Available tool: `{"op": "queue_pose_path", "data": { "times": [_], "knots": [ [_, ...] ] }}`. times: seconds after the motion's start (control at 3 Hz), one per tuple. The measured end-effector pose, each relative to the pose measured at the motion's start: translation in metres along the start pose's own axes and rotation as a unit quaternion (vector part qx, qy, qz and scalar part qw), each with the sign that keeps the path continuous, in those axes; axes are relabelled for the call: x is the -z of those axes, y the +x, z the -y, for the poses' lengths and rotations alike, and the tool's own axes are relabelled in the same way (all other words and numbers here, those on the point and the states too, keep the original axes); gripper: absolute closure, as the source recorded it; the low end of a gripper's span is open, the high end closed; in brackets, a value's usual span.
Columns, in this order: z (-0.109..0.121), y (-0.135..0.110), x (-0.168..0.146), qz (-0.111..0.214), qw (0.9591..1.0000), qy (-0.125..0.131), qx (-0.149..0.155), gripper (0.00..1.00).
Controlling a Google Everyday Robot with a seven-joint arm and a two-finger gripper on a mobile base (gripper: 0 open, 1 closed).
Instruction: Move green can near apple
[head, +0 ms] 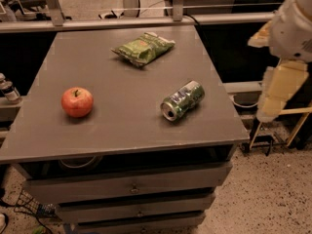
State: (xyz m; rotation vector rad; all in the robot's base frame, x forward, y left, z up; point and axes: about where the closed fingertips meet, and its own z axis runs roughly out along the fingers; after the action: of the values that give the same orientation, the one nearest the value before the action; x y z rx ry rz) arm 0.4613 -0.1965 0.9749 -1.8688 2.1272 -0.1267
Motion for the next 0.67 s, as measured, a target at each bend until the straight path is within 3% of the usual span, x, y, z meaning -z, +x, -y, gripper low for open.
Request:
{"op": "queue_pose_path", "data": {
  "times": [0.33,0.67],
  "knots": [
    [0.026,-0.039,-0.033,-0.008,0.9934,-0.021,0.112,0.00],
    [0.040,-0.065,-0.065,-0.010,0.9832,-0.022,0.181,0.00]
  ]
}}
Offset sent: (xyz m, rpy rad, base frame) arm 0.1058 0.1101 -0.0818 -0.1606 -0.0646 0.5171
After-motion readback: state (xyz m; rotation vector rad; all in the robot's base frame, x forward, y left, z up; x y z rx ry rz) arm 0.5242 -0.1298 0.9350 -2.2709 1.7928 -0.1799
